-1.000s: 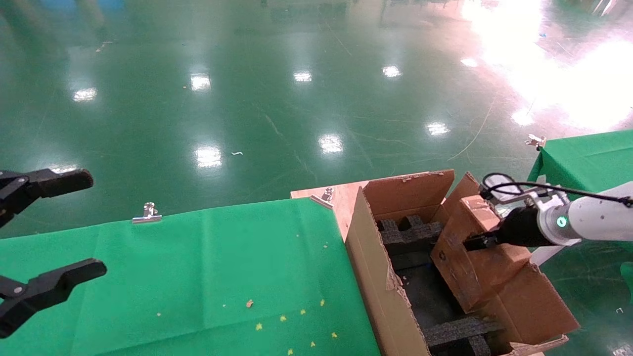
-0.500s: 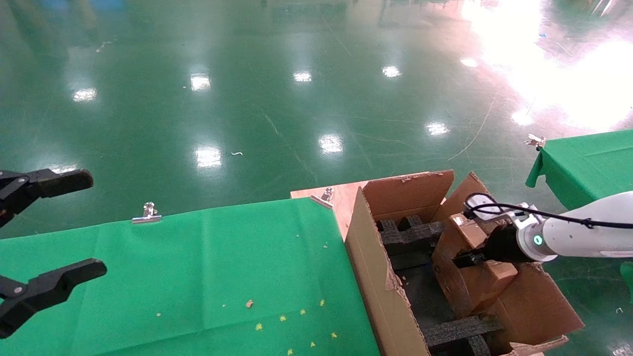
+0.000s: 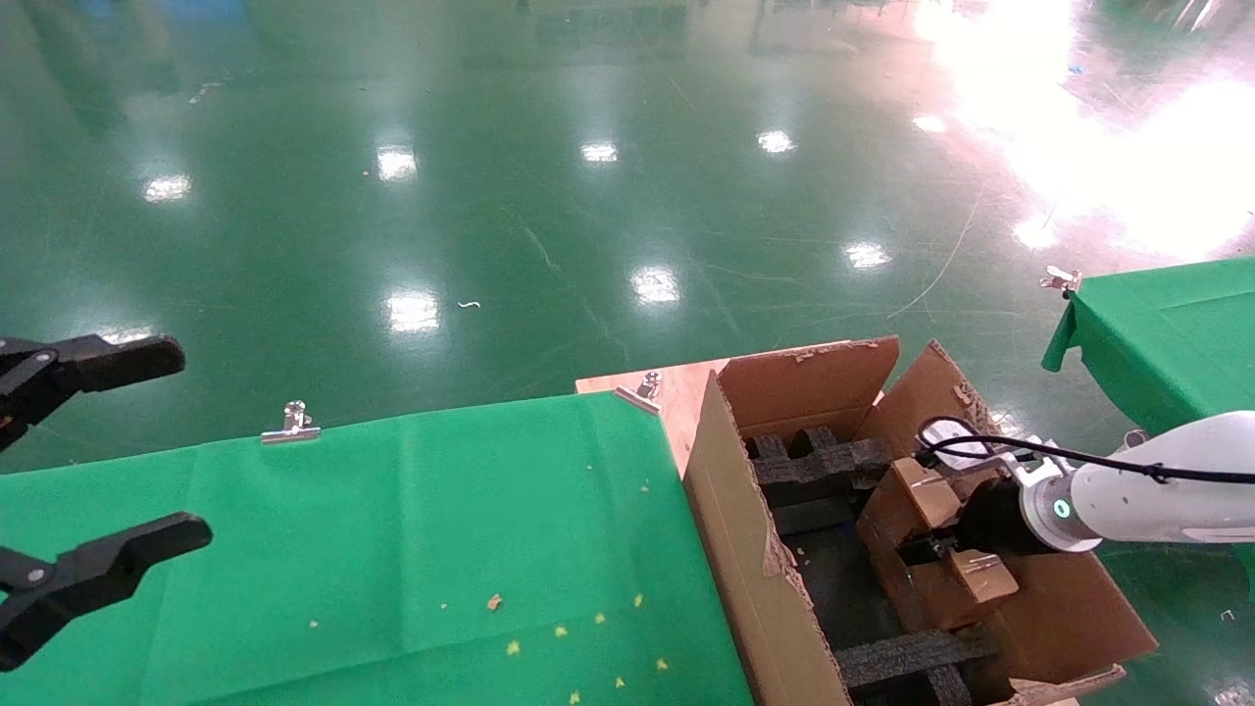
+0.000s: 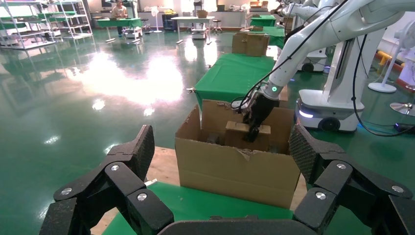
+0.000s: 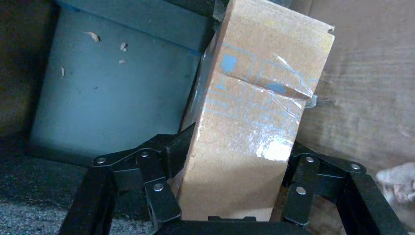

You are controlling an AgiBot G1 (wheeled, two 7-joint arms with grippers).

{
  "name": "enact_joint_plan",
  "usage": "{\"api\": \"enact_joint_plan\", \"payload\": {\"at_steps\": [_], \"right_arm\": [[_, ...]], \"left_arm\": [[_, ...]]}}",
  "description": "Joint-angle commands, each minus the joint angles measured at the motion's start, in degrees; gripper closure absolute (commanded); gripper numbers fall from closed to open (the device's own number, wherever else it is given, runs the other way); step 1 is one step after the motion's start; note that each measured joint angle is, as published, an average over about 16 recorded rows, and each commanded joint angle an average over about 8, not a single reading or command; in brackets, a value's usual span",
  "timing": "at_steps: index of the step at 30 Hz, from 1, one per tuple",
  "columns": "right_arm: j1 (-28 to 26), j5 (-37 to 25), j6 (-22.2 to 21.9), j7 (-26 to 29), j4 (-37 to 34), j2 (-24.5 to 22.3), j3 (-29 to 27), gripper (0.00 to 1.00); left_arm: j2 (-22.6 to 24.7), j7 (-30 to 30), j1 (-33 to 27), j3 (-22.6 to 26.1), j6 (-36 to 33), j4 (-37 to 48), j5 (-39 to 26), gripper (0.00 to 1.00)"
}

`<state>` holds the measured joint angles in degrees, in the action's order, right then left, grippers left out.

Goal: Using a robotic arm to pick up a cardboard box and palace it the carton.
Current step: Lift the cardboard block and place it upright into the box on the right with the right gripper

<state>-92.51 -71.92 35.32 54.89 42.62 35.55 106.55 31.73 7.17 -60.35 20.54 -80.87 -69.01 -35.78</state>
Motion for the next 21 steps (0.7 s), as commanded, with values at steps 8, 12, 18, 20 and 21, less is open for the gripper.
{"api": "enact_joint_plan", "payload": {"at_steps": [8, 12, 18, 20, 21], "right_arm": [[1.29, 1.37, -0.32, -1.38, -1.25, 0.53, -0.62, 0.10], [1.25, 1.35, -0.30, -1.28, -1.18, 0.54, -0.59, 0.00], [1.07, 1.15, -0.19, -1.12, -1.02, 0.53, -0.47, 0.00], [1.03, 1.10, -0.18, -1.09, -1.01, 0.52, -0.45, 0.00], [0.99, 1.08, -0.17, -1.08, -1.00, 0.50, -0.45, 0.00]], "left_arm": [[0.00, 0.00, 0.01, 0.00, 0.02, 0.02, 0.01, 0.00], [-0.01, 0.00, 0.01, 0.00, 0.02, 0.02, 0.01, 0.00], [0.00, 0.00, 0.01, 0.00, 0.01, 0.01, 0.01, 0.00], [-0.01, 0.00, 0.01, 0.00, 0.01, 0.01, 0.01, 0.00], [-0.01, 0.00, 0.01, 0.00, 0.01, 0.01, 0.01, 0.00]]}}
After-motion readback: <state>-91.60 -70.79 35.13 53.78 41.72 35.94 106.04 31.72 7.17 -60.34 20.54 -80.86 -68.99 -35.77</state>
